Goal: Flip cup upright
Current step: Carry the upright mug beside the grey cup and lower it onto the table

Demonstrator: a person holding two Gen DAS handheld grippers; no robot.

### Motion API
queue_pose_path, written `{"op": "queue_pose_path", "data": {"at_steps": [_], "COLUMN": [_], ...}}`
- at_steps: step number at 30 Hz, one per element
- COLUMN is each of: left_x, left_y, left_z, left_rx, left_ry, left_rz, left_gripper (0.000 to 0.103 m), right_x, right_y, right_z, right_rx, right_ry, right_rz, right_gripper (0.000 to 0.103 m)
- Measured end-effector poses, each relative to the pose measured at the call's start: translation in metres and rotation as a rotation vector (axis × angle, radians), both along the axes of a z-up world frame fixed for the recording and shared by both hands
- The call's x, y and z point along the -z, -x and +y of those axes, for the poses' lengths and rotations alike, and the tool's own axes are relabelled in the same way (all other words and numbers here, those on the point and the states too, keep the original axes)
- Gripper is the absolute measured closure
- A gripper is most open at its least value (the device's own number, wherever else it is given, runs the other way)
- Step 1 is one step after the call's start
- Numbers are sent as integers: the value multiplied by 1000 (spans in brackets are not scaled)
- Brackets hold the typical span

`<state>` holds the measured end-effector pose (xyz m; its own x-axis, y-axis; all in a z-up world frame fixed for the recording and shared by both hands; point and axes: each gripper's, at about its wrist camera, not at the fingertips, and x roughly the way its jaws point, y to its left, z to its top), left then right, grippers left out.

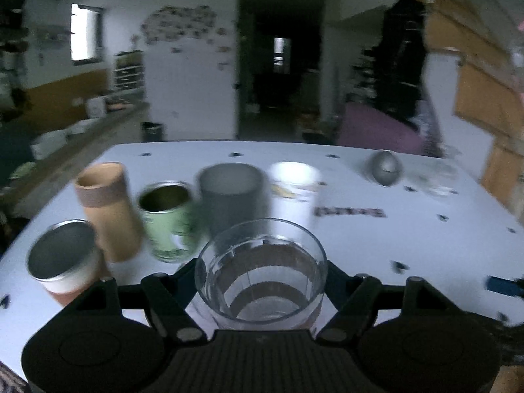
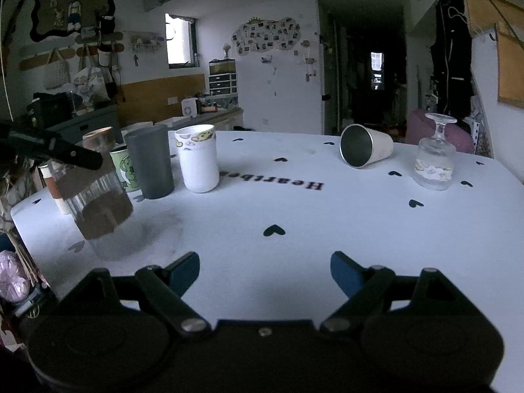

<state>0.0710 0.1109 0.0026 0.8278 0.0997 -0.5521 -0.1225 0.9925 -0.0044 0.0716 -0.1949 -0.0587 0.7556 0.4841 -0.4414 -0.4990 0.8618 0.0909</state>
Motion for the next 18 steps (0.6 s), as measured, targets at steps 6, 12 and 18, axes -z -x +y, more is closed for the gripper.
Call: {"op": "queue_pose_path", "data": {"at_steps": [6,12,18], "left_x": [-3,-7,-2], "left_y": [-5,-10,-23], "left_z": [25,32,38], "left_rx": [-92,-159,-167], "left_ry": [-16,-106,-131], "left_rz": [-22,-55,-23], "left_gripper": [26,26,26], "right_x": [0,-1,-1], "right_y": [0,1,4], "right_z": [1,5,7], "right_rx": [-2,-7,-13], "right_ry": [1,6,9], "right_rz": [-1,1,0], "right_gripper": [15,15,15]}}
